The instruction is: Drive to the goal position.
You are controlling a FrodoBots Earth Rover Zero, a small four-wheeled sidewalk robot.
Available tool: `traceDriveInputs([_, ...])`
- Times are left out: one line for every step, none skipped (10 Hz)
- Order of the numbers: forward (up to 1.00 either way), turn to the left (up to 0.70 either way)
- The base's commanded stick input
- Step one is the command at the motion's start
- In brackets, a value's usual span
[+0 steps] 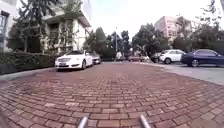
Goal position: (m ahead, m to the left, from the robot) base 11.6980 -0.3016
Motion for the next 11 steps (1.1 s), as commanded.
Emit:
traceDriveInputs([0.45,0.0])
traceDriveInputs([0.45,0.0])
traceDriveInputs([0.45,0.0])
traceDriveInputs([0.45,0.0])
traceDriveInputs([0.45,0.0])
traceDriveInputs([0.45,0.0])
traceDriveInputs([0.45,0.0])
traceDriveInputs([0.45,0.0])
traceDriveInputs([0.45,0.0])
traceDriveInputs([0.45,0.0])
traceDriveInputs([0.45,0.0])
